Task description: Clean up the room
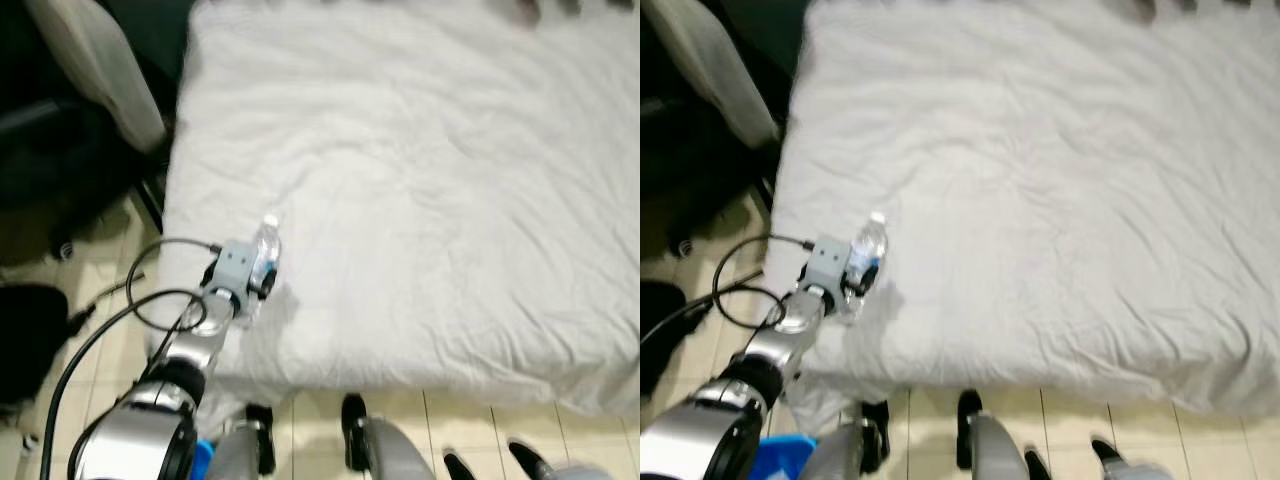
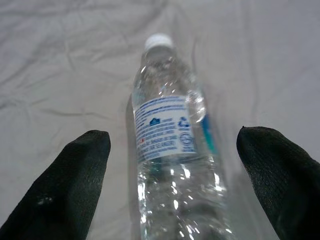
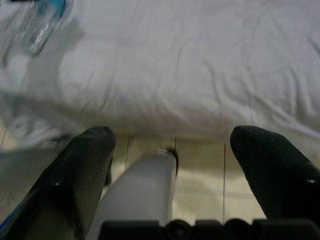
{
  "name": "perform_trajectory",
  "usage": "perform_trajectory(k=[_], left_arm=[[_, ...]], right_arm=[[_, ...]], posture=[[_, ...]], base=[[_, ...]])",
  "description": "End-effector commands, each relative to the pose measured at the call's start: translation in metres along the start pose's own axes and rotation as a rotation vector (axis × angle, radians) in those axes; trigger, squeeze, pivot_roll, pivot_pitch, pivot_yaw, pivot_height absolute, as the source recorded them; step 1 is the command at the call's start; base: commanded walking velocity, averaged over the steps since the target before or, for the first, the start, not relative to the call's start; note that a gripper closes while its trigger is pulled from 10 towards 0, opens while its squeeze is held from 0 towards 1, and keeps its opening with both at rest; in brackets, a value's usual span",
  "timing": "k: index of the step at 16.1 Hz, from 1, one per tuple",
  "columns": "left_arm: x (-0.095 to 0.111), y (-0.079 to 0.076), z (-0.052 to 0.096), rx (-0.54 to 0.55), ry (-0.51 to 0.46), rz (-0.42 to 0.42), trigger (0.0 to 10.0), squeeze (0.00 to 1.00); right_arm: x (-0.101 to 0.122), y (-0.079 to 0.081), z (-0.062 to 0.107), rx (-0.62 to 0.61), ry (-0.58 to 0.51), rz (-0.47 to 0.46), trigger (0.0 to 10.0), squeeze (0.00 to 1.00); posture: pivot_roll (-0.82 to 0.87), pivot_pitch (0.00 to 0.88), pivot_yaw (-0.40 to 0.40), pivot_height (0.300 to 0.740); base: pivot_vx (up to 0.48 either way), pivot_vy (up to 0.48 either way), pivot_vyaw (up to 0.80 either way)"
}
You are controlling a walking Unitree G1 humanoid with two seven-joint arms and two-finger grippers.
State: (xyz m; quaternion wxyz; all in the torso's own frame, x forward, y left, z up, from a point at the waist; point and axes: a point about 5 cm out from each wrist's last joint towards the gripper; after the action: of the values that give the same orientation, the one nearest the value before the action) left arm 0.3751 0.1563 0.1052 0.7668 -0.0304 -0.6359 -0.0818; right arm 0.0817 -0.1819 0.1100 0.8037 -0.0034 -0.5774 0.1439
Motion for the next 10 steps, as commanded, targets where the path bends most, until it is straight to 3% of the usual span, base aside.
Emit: perform_trajectory(k=[1,3,6,8,9,10], left_arm=[[-0.023,0.004,0.007,0.046,0.079,0.005,10.0,0.0],[-0.033,0.0,0.009,0.055,0.125,0.05,10.0,0.0],[-0.051,-0.007,0.014,0.027,0.225,0.017,10.0,0.0],[-0.053,-0.008,0.014,0.025,0.237,0.018,10.0,0.0],[-0.055,-0.008,0.015,0.025,0.248,0.008,0.0,0.0],[-0.055,-0.008,0.015,0.025,0.248,0.008,0.0,0.0]], right_arm=[[-0.001,-0.001,0.011,0.005,0.05,-0.003,10.0,0.0],[0.002,0.0,0.018,0.019,0.081,-0.002,10.0,0.0],[0.002,-0.001,0.019,0.022,0.097,-0.006,10.0,0.0],[0.002,0.0,0.019,0.023,0.099,-0.008,10.0,0.0],[0.001,0.0,0.019,0.026,0.103,-0.011,10.0,0.0],[0.001,0.0,0.019,0.026,0.103,-0.011,10.0,0.0]], posture=[[-0.37,0.677,-0.063,0.74],[-0.38,0.69,-0.078,0.74],[-0.36,0.672,-0.072,0.74],[-0.36,0.672,-0.072,0.74],[-0.35,0.669,-0.067,0.74],[-0.35,0.669,-0.067,0.74]], base=[[0.0,0.0,0.0],[0.0,0.0,0.0],[0.0,0.0,0.0],[0.0,0.0,0.0],[0.0,0.0,0.0],[0.0,0.0,0.0]])
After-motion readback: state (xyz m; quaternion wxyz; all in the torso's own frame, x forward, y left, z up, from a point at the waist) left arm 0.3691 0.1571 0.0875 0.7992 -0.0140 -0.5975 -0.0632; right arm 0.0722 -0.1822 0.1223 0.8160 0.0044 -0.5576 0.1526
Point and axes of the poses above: a point about 5 cm out from each wrist's last joint towards the gripper, its own z axis pointing back from the gripper into the wrist, its own x axis along the axis of the wrist's last joint, y = z × x, and after that the axes turned 13 degrees about z, right-handed
